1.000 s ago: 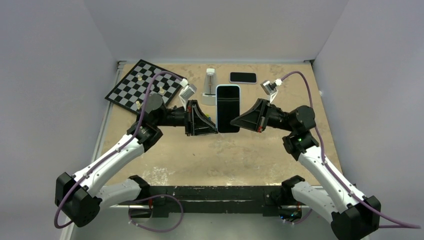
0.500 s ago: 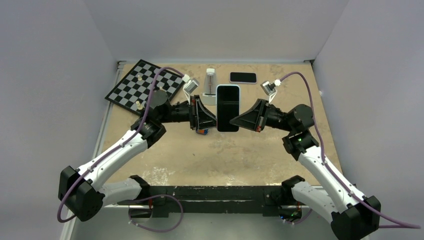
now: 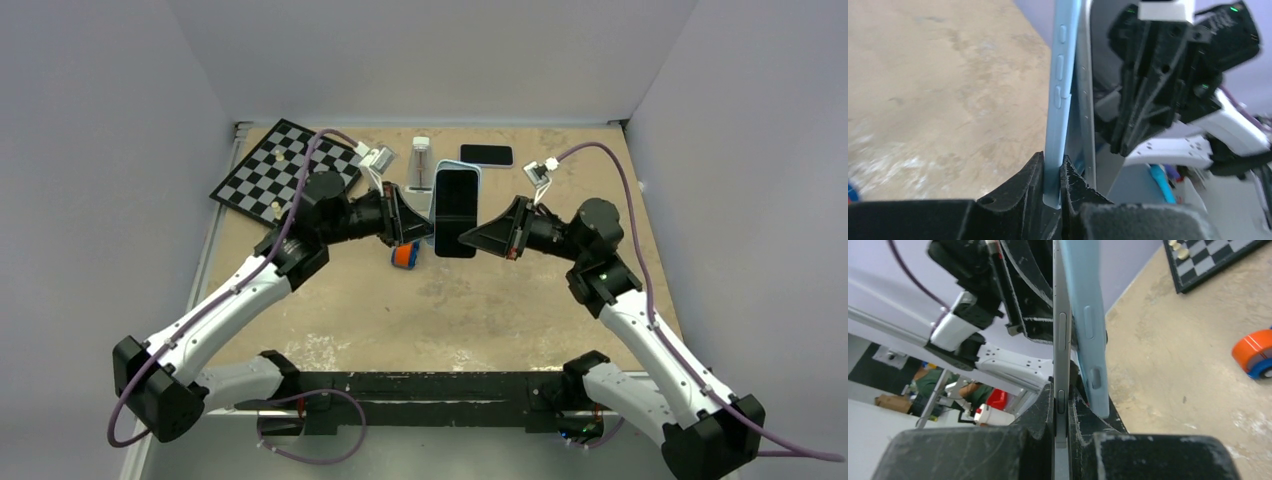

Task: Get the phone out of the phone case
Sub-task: Remove the phone case from the phone, then place the phone case at the center of the board.

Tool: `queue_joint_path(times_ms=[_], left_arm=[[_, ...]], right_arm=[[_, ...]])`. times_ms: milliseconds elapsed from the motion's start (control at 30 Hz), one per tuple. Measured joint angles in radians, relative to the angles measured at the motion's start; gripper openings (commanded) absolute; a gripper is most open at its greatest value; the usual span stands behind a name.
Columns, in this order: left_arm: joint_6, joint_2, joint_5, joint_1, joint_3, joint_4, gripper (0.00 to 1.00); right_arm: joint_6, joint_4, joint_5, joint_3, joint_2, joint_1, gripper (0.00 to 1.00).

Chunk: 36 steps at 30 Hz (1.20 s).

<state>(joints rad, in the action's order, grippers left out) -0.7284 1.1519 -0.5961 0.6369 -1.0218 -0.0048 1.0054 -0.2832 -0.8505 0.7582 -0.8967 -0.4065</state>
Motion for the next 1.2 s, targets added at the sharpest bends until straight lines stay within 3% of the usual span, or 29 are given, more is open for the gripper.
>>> queue_joint_path(times_ms=[200,333,500,733,1067,1100,1200], left_arm=[[0.019,-0.069,0.344,-0.042,-0.023,-0.252,0.0],[0.018,-0.077,0.446,-0.058,0.002,-0.307,0.0],[0.015,-0.016,0.376,-0.058,0.048,-0.275,0.0],[-0.022,0.317,0.23,0.03,0.01,-0.174,0.0],[-0.145,0.667,0.243,0.054,-0.136,-0.07,0.0],[-0.147,0.682,0.251,0.052,-0.145,-0.065,0.02],[-0.148,0.7,0.272,0.051,-0.153,-0.069,0.19]], right_arm=[[-0.165,0.259,0.025,0.039,0.028,-0.013,0.0],[-0.24,0.379,0.064,0.054,0.068,-0.014,0.0],[-0.325,0.539,0.212,0.097,0.119,-0.014,0.0],[-0.379,0.669,0.397,0.143,0.206,-0.014,0.0],[-0.395,0.771,0.521,0.169,0.284,-0.014,0.0],[-0.395,0.779,0.525,0.169,0.29,-0.014,0.0],[-0.394,0.809,0.547,0.169,0.311,-0.014,0.0]])
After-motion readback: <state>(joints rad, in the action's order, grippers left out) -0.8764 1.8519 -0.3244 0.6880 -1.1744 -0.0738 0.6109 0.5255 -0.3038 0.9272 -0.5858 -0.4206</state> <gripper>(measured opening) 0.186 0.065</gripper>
